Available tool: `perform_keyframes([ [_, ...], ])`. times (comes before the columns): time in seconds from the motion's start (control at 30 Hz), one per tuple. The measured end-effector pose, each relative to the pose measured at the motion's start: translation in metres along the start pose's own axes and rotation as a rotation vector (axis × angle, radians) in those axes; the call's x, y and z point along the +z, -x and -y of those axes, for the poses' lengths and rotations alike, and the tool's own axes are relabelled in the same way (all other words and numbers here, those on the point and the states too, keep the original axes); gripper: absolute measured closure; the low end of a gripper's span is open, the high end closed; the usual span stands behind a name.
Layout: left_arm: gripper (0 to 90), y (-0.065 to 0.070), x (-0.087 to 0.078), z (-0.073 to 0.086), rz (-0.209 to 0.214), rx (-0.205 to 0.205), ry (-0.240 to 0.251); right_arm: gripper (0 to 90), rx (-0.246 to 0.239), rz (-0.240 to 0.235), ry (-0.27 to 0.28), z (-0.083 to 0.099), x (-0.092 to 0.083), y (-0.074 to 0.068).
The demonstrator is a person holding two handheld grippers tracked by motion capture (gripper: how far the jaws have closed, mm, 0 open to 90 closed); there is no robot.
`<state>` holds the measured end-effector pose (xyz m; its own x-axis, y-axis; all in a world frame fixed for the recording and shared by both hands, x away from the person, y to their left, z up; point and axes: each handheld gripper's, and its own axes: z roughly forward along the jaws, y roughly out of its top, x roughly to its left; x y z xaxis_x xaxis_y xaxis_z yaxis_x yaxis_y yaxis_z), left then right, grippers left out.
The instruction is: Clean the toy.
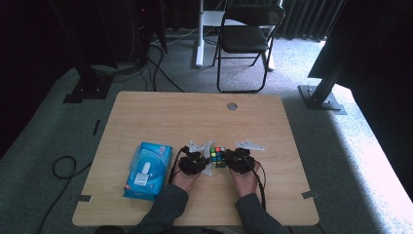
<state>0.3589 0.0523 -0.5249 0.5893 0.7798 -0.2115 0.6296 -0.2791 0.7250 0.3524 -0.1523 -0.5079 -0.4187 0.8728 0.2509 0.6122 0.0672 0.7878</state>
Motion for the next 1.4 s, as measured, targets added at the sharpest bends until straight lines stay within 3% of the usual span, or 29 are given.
perform_keyframes([
  [0.13,84.3,0.001,-0.006,0.0,0.012,0.009,0.013,70.6,0.0,0.0,0.0,0.0,0.0,0.0],
  [0.2,84.2,0.004,-0.015,-0.001,0.029,0.013,0.048,70.6,-0.001,0.001,0.0,0.0,0.0,0.0],
  [0.4,84.2,0.009,-0.021,-0.005,0.043,0.03,0.062,70.6,0.0,0.001,0.0,0.0,0.0,0.0],
  [0.7,84.0,0.009,-0.012,0.003,0.026,0.023,0.037,70.6,-0.007,0.003,0.001,0.0,0.0,0.0],
  [1.0,83.9,0.005,0.008,0.015,-0.007,0.032,-0.029,70.6,-0.007,0.006,0.001,0.0,0.0,-0.001],
  [1.4,83.3,0.003,0.009,0.015,-0.003,0.034,-0.022,70.7,-0.005,0.006,-0.001,0.0,0.0,-0.001],
])
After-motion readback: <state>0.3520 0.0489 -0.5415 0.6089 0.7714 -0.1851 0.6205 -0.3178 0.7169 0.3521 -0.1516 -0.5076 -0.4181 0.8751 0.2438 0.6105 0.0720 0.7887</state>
